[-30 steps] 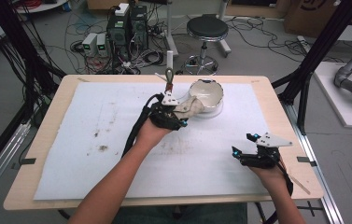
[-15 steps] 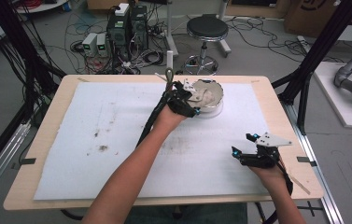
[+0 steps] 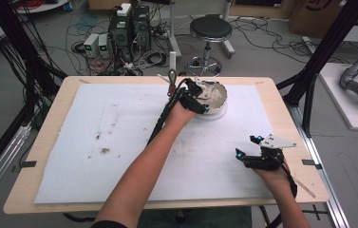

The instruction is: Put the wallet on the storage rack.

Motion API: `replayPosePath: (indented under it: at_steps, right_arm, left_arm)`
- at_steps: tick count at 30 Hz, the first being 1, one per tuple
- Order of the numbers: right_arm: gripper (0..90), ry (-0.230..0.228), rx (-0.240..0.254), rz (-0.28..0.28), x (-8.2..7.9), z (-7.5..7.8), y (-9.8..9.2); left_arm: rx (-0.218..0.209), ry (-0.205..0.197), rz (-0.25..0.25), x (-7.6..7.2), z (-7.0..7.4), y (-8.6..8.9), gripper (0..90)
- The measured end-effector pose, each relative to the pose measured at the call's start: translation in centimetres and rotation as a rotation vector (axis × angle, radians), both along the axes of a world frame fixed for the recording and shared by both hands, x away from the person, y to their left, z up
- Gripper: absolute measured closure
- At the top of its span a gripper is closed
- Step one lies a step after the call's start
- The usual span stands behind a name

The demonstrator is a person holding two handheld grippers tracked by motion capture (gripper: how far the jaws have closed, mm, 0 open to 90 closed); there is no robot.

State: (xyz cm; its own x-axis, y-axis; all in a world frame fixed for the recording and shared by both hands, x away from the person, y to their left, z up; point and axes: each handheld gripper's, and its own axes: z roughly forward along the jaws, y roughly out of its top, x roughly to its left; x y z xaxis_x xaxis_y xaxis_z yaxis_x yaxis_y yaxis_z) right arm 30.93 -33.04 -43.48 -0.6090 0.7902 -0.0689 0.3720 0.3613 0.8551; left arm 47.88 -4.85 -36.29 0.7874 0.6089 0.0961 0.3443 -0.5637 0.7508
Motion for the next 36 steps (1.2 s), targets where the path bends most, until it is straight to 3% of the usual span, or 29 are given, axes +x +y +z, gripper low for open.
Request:
replayPosePath:
  at_steps: [9,14,21,25,36]
  right_arm:
    - [20.3,-0.002,0.002,0.000,-0.1,0.1,0.0]
    - [20.3,0.002,0.002,0.004,-0.1,0.1,0.1]
    - [20.3,-0.006,-0.001,0.011,-0.1,0.1,0.3]
    - [20.3,-0.008,0.001,0.012,-0.1,0.1,0.3]
    - [20.3,-0.007,-0.005,0.013,-0.3,0.2,0.6]
  left_arm:
    - [0.013,-0.011,0.026,0.7,-0.5,-0.4,34.8]
    - [-0.049,-0.010,0.036,1.2,-0.5,-0.3,32.5]
    - [-0.057,-0.027,0.051,1.0,-0.1,0.0,28.5]
    - [-0.061,-0.046,0.048,0.4,0.5,0.8,25.6]
    - [-0.153,-0.066,-0.011,-2.7,1.3,4.1,23.8]
